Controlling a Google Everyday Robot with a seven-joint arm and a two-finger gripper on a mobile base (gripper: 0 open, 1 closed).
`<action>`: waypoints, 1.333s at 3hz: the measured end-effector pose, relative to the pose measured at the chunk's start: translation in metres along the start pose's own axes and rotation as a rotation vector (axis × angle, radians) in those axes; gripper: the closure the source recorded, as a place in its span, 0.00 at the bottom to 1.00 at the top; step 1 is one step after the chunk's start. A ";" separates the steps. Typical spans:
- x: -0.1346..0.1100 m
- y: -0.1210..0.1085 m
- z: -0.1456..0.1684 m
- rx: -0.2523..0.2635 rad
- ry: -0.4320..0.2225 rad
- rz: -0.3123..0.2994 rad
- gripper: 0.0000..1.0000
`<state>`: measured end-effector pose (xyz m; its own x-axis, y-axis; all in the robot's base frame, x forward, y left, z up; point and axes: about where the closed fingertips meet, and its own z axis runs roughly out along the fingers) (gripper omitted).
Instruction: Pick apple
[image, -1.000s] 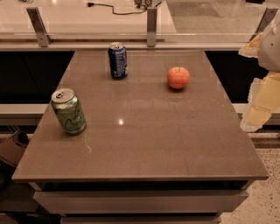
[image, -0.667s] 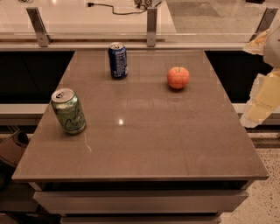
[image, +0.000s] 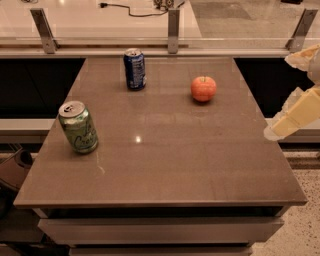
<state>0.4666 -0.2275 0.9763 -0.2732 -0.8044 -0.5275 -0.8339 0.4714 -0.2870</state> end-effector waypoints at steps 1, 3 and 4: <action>-0.007 -0.009 0.027 0.022 -0.154 0.055 0.00; -0.021 -0.029 0.086 0.044 -0.364 0.169 0.00; -0.023 -0.040 0.107 0.044 -0.408 0.216 0.00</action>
Offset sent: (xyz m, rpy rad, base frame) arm 0.0835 0.0374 -0.0548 0.4349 -0.1803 -0.0654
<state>0.5578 -0.1891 0.9139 -0.2198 -0.4824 -0.8479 -0.7554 0.6342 -0.1650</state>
